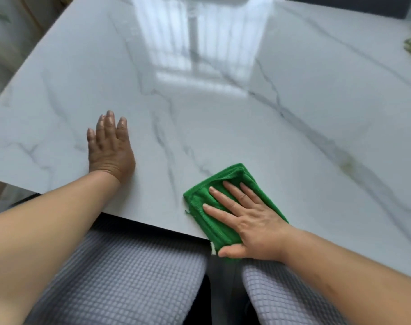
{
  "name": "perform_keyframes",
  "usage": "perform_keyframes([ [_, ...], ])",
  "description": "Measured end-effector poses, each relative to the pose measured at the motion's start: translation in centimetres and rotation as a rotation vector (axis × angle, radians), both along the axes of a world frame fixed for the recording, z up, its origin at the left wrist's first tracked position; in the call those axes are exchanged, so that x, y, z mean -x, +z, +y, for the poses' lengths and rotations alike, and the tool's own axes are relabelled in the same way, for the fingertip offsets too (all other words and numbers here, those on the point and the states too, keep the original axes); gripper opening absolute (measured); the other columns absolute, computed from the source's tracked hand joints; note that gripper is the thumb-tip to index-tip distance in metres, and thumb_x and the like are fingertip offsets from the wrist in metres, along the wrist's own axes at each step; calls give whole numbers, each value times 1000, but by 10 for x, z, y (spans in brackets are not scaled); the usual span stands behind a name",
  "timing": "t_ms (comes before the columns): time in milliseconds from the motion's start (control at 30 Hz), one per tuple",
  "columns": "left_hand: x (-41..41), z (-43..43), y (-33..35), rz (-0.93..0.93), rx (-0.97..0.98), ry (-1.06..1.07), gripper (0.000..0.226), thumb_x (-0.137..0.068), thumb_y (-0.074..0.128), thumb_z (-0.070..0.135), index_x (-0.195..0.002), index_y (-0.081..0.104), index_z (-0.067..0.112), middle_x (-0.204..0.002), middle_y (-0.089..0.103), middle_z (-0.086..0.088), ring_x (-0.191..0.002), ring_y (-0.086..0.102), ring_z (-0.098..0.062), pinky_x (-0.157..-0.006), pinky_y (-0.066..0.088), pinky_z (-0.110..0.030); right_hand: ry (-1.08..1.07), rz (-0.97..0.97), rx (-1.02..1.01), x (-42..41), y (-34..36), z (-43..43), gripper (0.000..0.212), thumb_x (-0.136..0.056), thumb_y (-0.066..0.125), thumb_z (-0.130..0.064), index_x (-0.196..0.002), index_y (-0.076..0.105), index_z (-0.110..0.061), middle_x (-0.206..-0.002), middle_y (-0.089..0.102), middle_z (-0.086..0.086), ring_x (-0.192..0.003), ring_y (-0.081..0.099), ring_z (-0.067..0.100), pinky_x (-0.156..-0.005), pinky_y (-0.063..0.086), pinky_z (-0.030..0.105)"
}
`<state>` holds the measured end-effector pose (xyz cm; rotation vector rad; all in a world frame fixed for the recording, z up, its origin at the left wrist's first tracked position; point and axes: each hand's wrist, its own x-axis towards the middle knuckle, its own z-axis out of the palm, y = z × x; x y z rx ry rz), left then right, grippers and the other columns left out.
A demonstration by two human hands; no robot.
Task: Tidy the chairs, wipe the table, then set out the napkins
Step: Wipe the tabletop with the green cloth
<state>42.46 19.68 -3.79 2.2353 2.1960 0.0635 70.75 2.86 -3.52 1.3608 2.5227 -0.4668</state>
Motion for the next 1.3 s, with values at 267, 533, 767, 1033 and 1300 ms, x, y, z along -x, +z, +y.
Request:
perform_keyframes([
  [267,-190,-46,7,-262,85,-105,57,-97,40,21,-150,20,11,-160,3,-13,-147,2,-29,-118,0,-42,-293,-17,43,-158,12,-42,87,-77,24,-83,-142,-22,-49,-153,-33,-14,-138,-38,14,-113,-23,37],
  [533,-248,-60,-32,-181,167,70,65,-95,32,45,-152,14,19,-161,-1,-7,-147,-8,-27,-116,-8,-49,-694,44,13,-284,10,-21,80,-74,12,-85,-143,-14,-53,-158,-23,-12,-141,-30,11,-116,-16,38],
  [767,-245,-59,-38,-128,156,80,63,-95,24,46,-153,9,24,-162,-3,-2,-147,-9,-22,-116,-8,-48,-845,29,-150,-225,-14,154,66,-94,16,-62,-152,-1,-36,-162,-13,2,-146,-18,30,-116,-11,51],
  [1033,-250,-59,-27,-127,161,77,68,-86,21,41,-151,18,21,-161,5,-5,-148,-2,-25,-117,-3,-48,-274,153,-147,-193,-6,80,58,-94,22,-59,-149,21,-40,-161,11,-5,-148,5,23,-118,-6,40],
  [1300,-249,-59,-27,-104,187,66,69,-87,17,41,-152,10,20,-161,-1,-7,-148,-7,-27,-116,-6,-50,-841,-1,-201,-254,-12,220,62,-96,24,-56,-152,10,-34,-163,0,2,-148,-3,29,-117,-2,49],
])
